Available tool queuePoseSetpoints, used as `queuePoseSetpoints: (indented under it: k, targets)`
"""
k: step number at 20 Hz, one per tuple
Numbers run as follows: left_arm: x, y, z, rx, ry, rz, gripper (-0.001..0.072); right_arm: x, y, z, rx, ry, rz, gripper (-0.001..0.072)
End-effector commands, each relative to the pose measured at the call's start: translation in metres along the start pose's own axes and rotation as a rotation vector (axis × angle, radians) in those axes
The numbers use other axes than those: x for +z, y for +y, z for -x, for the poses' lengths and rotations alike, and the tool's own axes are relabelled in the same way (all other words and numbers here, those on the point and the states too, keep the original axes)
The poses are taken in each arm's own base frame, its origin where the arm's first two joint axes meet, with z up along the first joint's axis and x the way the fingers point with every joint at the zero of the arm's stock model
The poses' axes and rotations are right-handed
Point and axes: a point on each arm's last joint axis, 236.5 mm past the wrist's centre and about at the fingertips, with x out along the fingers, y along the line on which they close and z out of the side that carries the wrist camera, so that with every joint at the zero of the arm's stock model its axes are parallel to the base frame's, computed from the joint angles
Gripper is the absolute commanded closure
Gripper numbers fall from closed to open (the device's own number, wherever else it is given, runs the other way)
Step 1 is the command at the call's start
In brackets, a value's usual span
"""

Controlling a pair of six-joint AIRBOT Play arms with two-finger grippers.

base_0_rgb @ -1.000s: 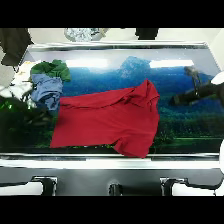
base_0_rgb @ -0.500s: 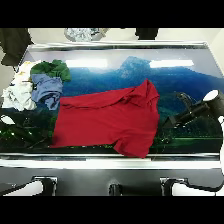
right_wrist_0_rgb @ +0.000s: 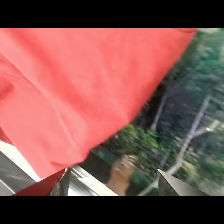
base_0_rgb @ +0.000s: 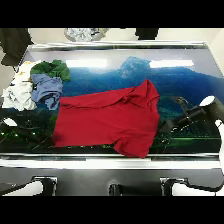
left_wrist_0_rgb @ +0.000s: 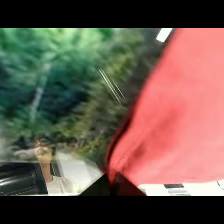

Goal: Fold the shirts.

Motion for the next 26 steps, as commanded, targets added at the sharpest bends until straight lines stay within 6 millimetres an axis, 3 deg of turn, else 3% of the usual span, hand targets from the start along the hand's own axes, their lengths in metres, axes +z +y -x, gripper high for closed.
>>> queuePoseSetpoints:
  k: [1,5,7,11,13,14,15,16,18,20,22,24,25,26]
  targets:
    - [0.007,0.004,-0.005,0.007,-0.017,0.034,0.0678,0.010,0.003,-0.024,0.047,-0.092,-0.050,0.0069]
    - [0.006,0.001,-0.005,-0.001,-0.013,0.035,0.0678,0.006,0.008,-0.049,0.099,-0.134,-0.135,0.0128]
    - [0.006,0.001,-0.004,-0.001,-0.011,0.035,0.0678,-0.006,0.016,-0.059,0.143,-0.107,-0.155,0.0129]
    - [0.006,0.001,-0.003,-0.002,-0.018,0.029,0.0678,-0.020,0.027,-0.066,0.193,-0.067,-0.186,0.0198]
    - [0.006,-0.003,-0.003,-0.015,-0.019,0.033,0.0678,-0.020,0.026,-0.066,0.191,-0.064,-0.207,0.0304]
    - [0.007,-0.005,-0.003,-0.025,-0.021,0.036,0.0678,-0.021,0.028,-0.066,0.197,-0.058,-0.220,0.0403]
    - [0.007,-0.007,-0.003,-0.032,-0.023,0.033,0.0678,-0.022,0.030,-0.066,0.205,-0.050,-0.233,0.0582]
    - [0.008,-0.008,-0.002,-0.037,-0.026,0.023,0.0678,-0.022,0.031,-0.064,0.206,-0.053,-0.226,0.0670]
    - [0.018,-0.013,0.010,-0.039,-0.067,-0.003,0.0679,-0.010,0.029,-0.052,0.158,-0.115,-0.146,0.0671]
    - [0.044,-0.039,0.055,-0.066,-0.230,-0.095,0.0680,0.018,0.030,-0.014,0.060,-0.231,-0.030,0.0672]
    - [0.067,-0.090,0.142,-0.098,-0.498,-0.248,0.0680,0.060,0.047,0.063,-0.096,-0.410,0.185,0.0671]
    - [0.057,-0.163,0.270,-0.143,-0.862,-0.428,0.0680,0.102,0.095,0.188,-0.348,-0.686,0.411,0.0671]
    - [0.031,-0.202,0.347,-0.177,-1.085,-0.510,0.0680,0.110,0.130,0.258,-0.492,-0.848,0.505,0.0671]
    - [-0.005,-0.231,0.419,-0.205,-1.303,-0.575,0.0680,0.106,0.175,0.328,-0.639,-1.024,0.593,0.0671]
